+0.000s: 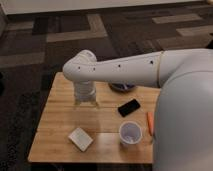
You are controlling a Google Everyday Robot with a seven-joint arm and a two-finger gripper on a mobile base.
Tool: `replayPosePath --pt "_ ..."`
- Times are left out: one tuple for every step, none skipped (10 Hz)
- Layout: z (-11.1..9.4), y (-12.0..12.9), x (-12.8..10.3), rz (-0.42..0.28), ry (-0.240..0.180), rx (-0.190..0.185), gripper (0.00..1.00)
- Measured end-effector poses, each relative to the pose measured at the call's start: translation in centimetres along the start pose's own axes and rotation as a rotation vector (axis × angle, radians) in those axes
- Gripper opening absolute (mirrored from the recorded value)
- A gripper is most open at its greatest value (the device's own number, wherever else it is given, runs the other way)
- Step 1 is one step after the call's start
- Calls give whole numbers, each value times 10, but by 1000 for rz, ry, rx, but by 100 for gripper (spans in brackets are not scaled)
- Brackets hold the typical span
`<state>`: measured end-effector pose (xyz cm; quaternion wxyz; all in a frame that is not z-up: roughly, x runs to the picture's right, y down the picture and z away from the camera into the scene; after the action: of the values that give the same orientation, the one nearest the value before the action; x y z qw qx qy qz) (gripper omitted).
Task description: Place the pepper in the ceramic bowl
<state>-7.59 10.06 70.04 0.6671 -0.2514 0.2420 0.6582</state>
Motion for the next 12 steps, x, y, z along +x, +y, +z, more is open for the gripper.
replayPosePath --pt "1 -10 1 20 2 -9 65" --pt "2 -19 2 28 4 -20 65" --pt "5 -32 2 39 9 -43 65" --pt "8 -46 3 45 16 -66 65" --pt "11 -60 4 46 23 -81 65" --pt "13 -84 5 49 29 -90 65" --pt "15 -111 7 57 37 -82 65" --pt "16 -127 9 64 45 -71 65" --pt "18 -158 15 77 63 -43 65" --pt "17 -176 16 84 71 -20 65" --pt "17 -179 16 85 72 -16 65" --pt "17 -176 16 81 72 -17 65"
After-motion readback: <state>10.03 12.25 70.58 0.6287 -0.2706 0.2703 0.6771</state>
